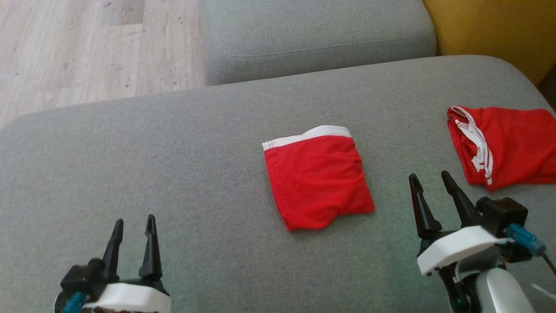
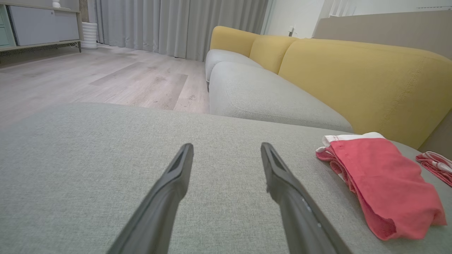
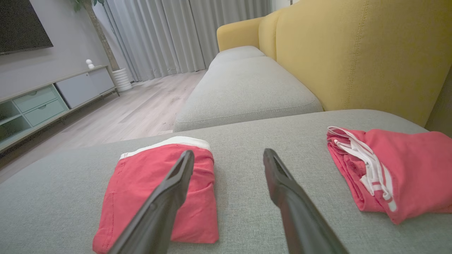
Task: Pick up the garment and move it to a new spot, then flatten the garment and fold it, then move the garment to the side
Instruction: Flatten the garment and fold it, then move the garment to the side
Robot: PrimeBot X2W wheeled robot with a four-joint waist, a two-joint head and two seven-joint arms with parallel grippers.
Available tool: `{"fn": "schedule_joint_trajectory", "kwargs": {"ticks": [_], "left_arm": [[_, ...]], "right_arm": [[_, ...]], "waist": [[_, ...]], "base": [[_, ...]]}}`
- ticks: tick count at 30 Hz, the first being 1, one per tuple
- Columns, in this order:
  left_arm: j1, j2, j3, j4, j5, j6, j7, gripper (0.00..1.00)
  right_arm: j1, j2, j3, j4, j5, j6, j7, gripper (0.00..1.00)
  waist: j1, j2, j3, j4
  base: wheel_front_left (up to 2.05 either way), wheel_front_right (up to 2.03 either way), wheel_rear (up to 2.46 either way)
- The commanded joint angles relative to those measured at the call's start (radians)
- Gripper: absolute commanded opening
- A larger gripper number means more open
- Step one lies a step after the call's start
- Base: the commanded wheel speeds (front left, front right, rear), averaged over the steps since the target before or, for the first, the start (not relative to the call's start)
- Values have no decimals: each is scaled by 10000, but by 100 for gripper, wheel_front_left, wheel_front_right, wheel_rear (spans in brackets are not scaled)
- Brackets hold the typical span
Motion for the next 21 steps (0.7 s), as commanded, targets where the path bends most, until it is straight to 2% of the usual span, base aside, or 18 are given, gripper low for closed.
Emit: {"fn": "schedule_joint_trajectory", "kwargs": {"ticks": [1, 21], "left_arm": [[-309, 221, 445, -323, 38, 54, -94, 100], [-347, 307, 347, -673, -54, 249, 37, 100]], "right_arm": [[-242, -55, 203, -265, -36, 67, -105, 100], [-297, -31, 204, -174, 3, 67, 17, 100]], "waist": [[1, -1, 2, 5], [1, -1, 132, 146]], "base": [[0, 0, 0], [0, 0, 0]]}}
